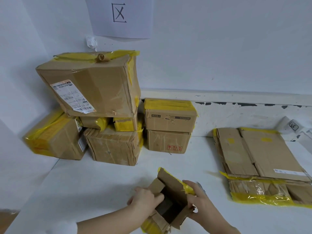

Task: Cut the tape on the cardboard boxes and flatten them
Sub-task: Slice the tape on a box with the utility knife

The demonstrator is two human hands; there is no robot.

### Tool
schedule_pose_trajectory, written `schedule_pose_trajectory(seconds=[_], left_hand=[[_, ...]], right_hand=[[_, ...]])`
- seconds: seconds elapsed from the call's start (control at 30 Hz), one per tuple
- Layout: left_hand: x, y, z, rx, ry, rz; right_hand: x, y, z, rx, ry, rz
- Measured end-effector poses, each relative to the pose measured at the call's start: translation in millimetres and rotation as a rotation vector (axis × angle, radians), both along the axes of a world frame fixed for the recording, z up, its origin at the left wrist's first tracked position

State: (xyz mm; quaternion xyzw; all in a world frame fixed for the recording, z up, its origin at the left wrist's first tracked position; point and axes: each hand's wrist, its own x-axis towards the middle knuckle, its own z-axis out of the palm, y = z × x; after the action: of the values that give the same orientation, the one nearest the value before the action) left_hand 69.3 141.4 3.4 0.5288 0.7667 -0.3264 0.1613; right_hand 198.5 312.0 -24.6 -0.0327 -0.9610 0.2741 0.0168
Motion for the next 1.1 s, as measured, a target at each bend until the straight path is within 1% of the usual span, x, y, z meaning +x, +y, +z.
schedule_pose_trajectory(seconds=[0.07, 0.2, 0.3, 0.43, 0.5, 0.6, 0.67, 0.77, 0.83, 0.9, 1.0, 1.07, 1.1], left_hand=[[-8, -10, 7, 0.149, -0.088, 0.024], [-20, -29, 7, 0.389, -0.144, 0.137], [-22, -40, -8, 0.609, -0.27, 0.312], [-23, -46, -24, 0.92, -0.439, 0.613], [-23, -45, -29, 1.057, -0.477, 0.682], [-25, -42, -23, 1.252, -0.526, 0.794], [-29, -40, -14, 1.422, -0.627, 0.913], [-32, -33, -4, 1.692, -0.828, 1.122], [-31, -29, -2, 1.801, -0.954, 1.23], [-29, -25, 0, 1.77, -1.116, 1.288], [-25, -25, 3, 1.569, -1.335, 1.377], [-23, -28, 5, 1.409, -1.467, 1.375], [-22, -30, 5, 1.35, -1.504, 1.361]], right_hand=[[0, -1, 2, -0.086, -0.001, -0.019], [1, -1, 0, -0.248, 0.052, -0.129], [1, -1, -6, -0.317, 0.053, -0.237], [-1, -1, -16, -0.512, 0.074, -0.449], [-6, -3, -18, -0.596, 0.083, -0.516], [-17, -6, -12, -0.739, 0.159, -0.56], [-25, -10, -4, -0.818, 0.201, -0.575], [-39, -13, 6, -0.865, 0.293, -0.612], [-47, -17, 13, -0.899, 0.325, -0.625], [-51, -19, 18, -0.903, 0.345, -0.622], [-52, -19, 21, -0.908, 0.374, -0.631], [-52, -17, 22, -0.897, 0.391, -0.633], [-53, -16, 22, -0.887, 0.396, -0.638]])
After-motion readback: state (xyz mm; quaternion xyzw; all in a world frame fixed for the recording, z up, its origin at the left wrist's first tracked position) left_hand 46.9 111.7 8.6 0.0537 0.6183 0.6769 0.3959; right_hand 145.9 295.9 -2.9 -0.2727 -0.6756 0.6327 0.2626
